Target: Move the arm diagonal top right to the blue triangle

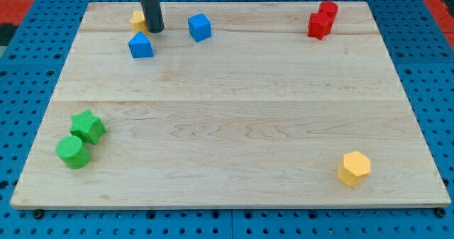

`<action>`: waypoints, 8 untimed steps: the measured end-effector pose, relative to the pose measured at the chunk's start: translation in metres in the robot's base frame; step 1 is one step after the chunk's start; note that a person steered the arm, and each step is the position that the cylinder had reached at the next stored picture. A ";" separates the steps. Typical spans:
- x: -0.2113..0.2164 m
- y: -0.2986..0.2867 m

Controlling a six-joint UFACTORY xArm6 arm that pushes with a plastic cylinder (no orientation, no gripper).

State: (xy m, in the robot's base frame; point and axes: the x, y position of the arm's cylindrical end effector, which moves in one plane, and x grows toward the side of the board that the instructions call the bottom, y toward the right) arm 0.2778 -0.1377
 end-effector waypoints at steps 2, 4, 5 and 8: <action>-0.012 -0.035; -0.043 -0.023; -0.053 -0.002; -0.052 -0.001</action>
State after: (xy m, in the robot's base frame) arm 0.2259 -0.1391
